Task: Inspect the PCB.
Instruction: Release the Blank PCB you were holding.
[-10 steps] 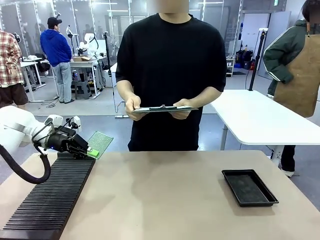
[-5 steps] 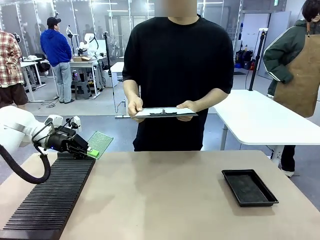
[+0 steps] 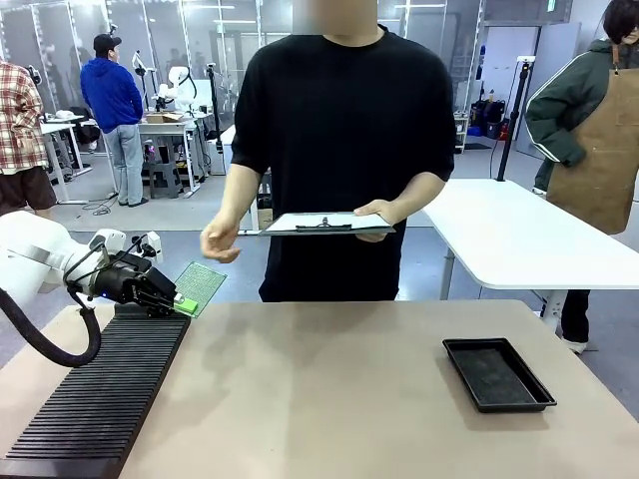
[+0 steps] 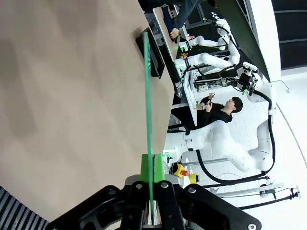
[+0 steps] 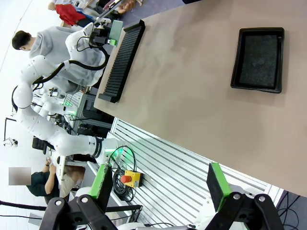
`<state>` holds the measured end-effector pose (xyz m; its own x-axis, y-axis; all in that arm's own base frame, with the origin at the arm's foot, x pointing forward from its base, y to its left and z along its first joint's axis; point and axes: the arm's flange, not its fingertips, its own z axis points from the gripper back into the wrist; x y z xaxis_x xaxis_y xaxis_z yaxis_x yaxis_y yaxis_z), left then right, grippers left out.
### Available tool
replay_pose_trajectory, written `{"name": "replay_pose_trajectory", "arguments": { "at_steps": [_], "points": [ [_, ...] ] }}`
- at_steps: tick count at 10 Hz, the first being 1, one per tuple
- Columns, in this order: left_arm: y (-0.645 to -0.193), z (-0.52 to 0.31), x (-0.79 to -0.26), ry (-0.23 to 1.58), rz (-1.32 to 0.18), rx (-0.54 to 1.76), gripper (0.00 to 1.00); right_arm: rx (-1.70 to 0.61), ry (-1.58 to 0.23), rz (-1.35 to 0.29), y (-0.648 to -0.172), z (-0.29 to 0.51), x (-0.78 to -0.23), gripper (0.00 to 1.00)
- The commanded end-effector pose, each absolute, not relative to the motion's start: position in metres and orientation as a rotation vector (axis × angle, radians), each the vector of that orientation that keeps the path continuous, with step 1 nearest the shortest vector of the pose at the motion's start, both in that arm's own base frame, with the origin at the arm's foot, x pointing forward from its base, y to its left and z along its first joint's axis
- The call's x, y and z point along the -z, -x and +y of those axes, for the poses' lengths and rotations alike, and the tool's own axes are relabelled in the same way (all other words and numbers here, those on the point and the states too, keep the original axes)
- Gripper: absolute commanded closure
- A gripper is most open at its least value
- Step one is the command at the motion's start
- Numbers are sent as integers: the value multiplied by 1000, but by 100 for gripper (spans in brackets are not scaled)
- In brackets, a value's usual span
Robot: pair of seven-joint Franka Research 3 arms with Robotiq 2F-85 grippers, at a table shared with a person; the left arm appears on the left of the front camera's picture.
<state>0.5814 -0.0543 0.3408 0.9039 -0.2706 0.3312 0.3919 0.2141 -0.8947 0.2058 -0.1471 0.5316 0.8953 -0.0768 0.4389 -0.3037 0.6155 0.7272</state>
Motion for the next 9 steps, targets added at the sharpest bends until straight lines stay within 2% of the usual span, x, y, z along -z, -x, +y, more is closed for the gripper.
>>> {"name": "replay_pose_trajectory", "arguments": {
  "at_steps": [1,9],
  "points": [
    [-578,-54,-342,1276,-110,458,100,-154,-916,-468,-206,-148,-533,0],
    [-578,-54,-342,1276,-110,458,100,-154,-916,-468,-206,-148,-533,0]
  ]
}}
